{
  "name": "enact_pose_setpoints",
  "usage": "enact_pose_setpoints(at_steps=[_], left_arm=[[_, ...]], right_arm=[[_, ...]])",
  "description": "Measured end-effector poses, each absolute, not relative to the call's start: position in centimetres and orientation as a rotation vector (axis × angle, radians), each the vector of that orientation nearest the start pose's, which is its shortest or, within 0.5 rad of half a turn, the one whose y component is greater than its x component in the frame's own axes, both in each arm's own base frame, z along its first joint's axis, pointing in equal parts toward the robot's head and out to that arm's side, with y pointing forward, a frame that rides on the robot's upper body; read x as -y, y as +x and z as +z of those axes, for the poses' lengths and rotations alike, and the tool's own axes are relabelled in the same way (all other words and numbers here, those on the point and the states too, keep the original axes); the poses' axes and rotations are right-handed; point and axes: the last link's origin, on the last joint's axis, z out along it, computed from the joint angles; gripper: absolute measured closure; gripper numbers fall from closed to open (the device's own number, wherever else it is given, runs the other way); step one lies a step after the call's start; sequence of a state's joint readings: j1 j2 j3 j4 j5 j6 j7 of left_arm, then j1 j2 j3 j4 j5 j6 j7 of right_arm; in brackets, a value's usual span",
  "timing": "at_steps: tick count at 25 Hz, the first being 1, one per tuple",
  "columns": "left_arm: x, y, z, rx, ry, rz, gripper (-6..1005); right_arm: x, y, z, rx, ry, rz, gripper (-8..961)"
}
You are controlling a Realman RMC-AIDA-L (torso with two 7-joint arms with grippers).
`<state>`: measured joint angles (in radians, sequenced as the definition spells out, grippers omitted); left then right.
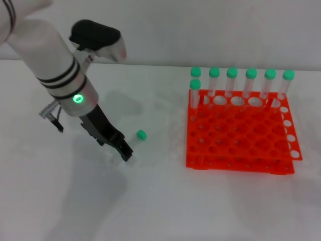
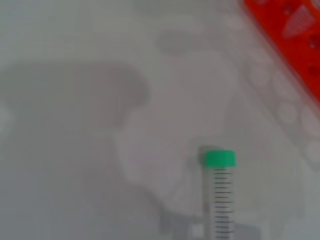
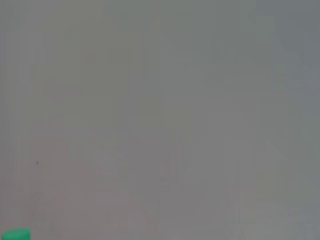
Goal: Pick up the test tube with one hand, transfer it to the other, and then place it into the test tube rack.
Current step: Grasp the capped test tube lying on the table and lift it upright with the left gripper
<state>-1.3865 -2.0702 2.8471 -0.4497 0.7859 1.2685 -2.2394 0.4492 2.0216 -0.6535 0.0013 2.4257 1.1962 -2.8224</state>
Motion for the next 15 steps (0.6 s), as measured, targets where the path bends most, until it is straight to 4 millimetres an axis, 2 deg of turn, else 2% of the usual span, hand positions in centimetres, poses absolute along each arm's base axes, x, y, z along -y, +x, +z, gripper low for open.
enact_pose_setpoints(at_steps=[15], left_arm=[[-42.6, -18.5, -3.5, 1.154, -2.494, 0.725, 127]], right_arm=[[-32.3, 37.6, 3.9, -0.612, -1.477, 0.653, 107]])
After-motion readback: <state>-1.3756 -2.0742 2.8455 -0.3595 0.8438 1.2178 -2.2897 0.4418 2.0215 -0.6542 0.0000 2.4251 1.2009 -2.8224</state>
